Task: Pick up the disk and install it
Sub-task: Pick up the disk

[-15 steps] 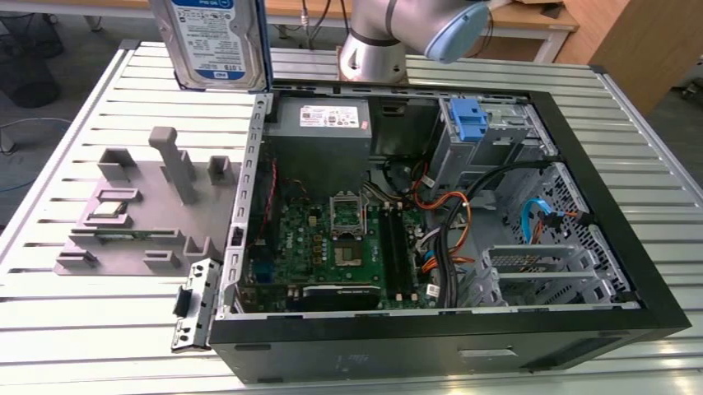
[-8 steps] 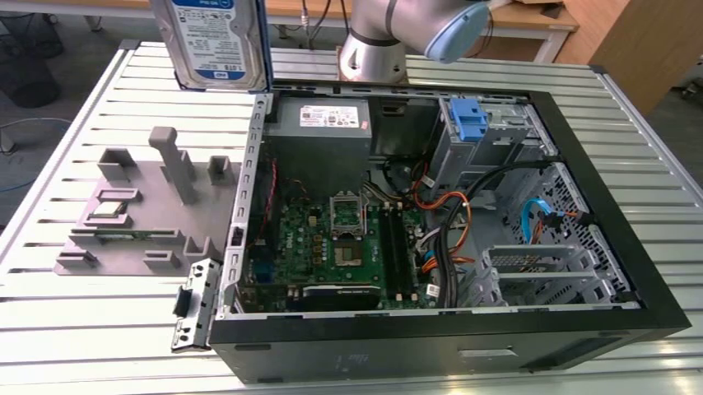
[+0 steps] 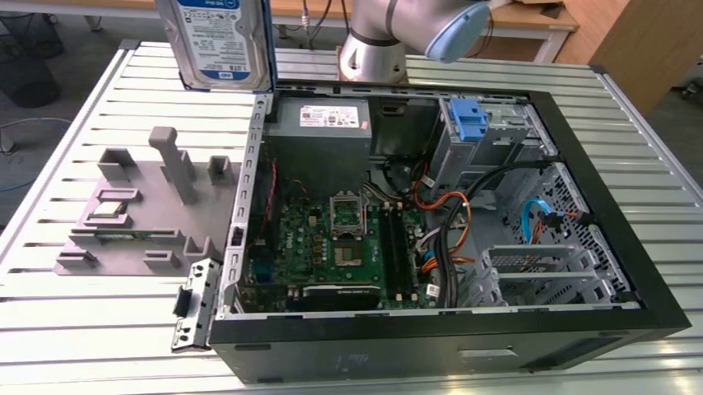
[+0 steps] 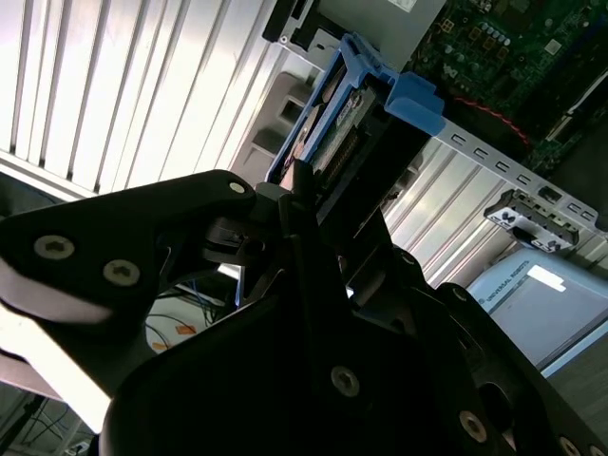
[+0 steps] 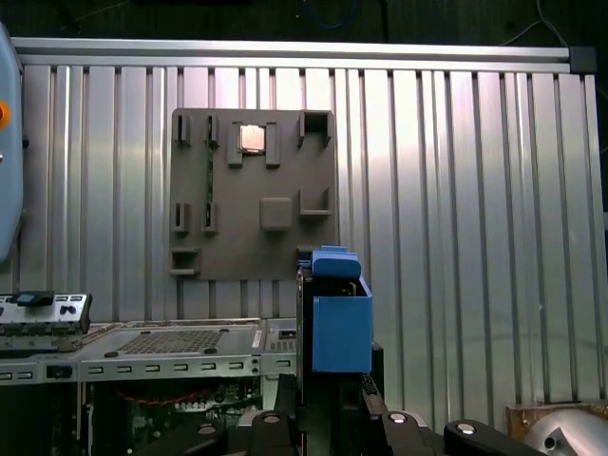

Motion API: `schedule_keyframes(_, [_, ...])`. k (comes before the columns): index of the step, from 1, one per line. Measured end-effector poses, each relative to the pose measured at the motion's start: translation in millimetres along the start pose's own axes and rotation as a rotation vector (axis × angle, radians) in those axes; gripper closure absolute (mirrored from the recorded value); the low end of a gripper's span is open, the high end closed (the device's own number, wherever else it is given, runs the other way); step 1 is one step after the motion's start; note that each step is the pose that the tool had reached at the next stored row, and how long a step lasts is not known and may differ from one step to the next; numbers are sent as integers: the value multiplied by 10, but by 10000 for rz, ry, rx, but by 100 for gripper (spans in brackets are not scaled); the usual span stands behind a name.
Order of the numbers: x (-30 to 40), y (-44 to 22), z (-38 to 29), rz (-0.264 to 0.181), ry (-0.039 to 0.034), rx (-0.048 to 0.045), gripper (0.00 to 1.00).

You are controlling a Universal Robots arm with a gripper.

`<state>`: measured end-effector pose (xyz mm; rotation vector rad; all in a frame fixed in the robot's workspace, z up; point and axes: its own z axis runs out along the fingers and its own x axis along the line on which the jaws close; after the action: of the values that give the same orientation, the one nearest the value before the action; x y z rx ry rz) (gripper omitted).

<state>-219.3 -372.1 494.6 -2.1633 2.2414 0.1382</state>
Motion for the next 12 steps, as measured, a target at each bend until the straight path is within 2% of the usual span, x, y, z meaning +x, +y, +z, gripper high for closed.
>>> schedule_keyframes(12, [-3, -96, -1, 0, 0, 0, 65])
